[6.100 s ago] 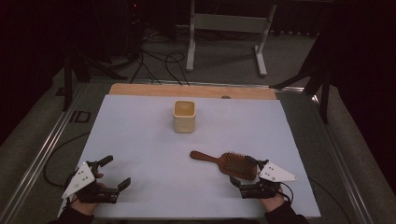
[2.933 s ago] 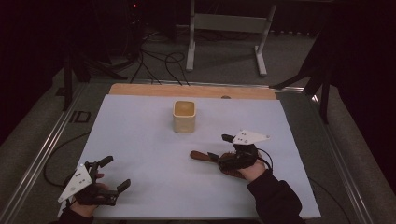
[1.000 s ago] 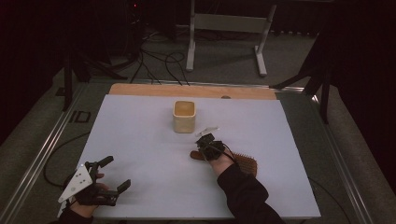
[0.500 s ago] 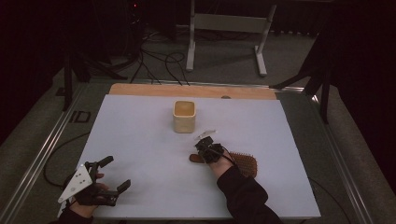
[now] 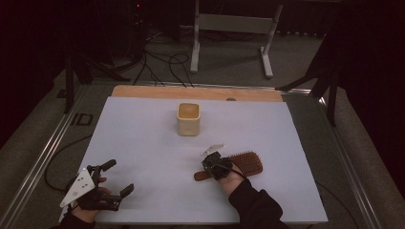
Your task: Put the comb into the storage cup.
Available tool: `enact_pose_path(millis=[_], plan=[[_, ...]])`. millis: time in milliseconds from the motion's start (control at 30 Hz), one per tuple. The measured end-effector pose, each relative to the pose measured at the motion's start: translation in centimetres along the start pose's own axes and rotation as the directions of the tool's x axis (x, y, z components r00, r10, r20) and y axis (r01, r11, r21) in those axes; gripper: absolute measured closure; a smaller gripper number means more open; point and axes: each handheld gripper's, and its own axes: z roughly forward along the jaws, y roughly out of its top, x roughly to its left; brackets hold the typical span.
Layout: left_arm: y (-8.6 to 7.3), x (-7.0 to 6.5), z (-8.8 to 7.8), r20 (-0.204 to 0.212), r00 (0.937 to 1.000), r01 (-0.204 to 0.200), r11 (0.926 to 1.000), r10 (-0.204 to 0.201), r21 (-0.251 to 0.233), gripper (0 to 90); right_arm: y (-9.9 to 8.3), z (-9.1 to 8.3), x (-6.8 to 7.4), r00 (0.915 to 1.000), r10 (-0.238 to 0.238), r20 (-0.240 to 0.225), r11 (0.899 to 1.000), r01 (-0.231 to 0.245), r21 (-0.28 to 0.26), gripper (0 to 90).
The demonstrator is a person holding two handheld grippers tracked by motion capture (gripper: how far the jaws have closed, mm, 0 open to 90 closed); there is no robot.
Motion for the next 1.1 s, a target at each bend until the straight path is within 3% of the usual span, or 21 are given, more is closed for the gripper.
enact_pose_path(millis=[267,667,933,1100], plan=[[0.0,-0.1,0.1,0.003,1.0,-0.003,1.0,0.003,0.005,0.1,-1.8,-1.4,0.6,0.9994,-0.027,-0.021,1.0,0.027,0.012,90.0],[0.0,-0.1,0.2,0.005,1.0,-0.005,0.9999,0.005,0.01,0.1,-5.0,-4.0,0.2,0.9991,-0.025,-0.035,1.0,0.025,0.019,90.0],[0.0,-0.3,0.3,0.011,0.9999,-0.003,1.0,0.003,0.009,0.1,-7.1,-5.9,-0.9,0.9995,0.011,-0.031,1.0,-0.01,0.026,90.0],[0.0,-0.3,0.3,0.01,0.9999,-0.002,1.0,0.002,0.009,0.1,-7.9,-6.7,-1.9,0.9998,0.009,-0.017,0.999,-0.009,0.037,90.0]])
